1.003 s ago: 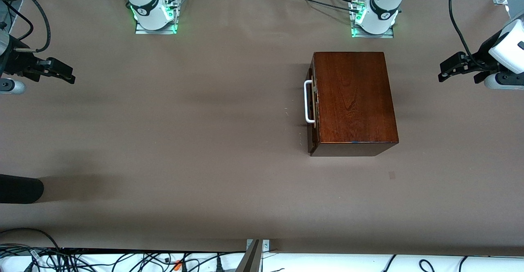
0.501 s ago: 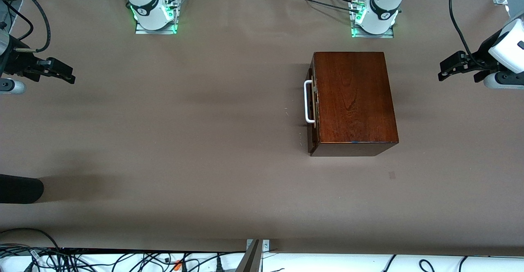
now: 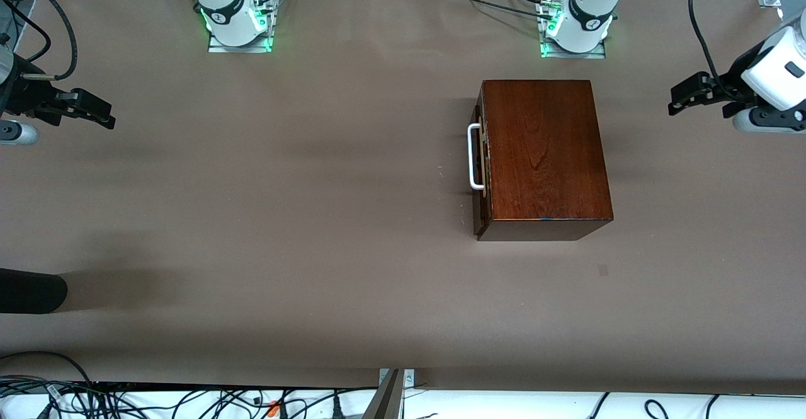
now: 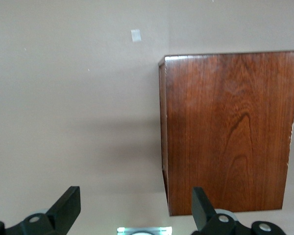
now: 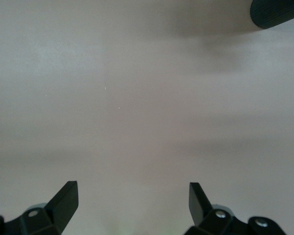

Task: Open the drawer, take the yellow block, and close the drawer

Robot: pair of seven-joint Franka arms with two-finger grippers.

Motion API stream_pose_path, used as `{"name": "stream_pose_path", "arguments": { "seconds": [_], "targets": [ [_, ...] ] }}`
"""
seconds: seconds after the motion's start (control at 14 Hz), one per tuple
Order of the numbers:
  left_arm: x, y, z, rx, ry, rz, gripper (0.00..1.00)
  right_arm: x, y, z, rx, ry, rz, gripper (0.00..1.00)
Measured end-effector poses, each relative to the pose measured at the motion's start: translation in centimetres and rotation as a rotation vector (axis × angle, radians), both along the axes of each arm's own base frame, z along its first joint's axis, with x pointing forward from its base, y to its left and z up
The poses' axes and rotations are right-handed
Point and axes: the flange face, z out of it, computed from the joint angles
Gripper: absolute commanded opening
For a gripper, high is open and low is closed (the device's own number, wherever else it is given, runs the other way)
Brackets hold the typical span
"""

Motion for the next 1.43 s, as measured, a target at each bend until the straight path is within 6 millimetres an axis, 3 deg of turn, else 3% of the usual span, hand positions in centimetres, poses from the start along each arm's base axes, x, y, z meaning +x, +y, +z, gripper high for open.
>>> {"name": "stream_pose_path", "arguments": {
  "seconds": [0.21,0.43,0.64,0.93,1.15,1.43],
  "targets": [
    [-0.5,-2.7,-0.5,0.003,0.044,-0.051,1.0,0.0,0.0,0.0,0.0,0.0,0.0,1.0],
    [-0.8,-7.1,-2.4,0.008,0.112,-0.135,1.0,0.0,0.0,0.0,0.0,-0.001,0.0,1.0],
    [-0.9,-13.7,-4.3,0.015,0.114,-0.197,1.0,0.0,0.0,0.0,0.0,-0.001,0.0,1.0],
    [-2.3,-23.6,-6.8,0.022,0.08,-0.139,1.0,0.0,0.0,0.0,0.0,-0.001,0.0,1.0],
    [-3.6,-30.9,-9.8,-0.012,0.059,-0.101,1.0,0.0,0.0,0.1,0.0,-0.001,0.0,1.0],
    [-5.3,-36.9,-15.3,0.089,0.017,-0.143,1.0,0.0,0.0,0.1,0.0,-0.001,0.0,1.0]
  ]
}}
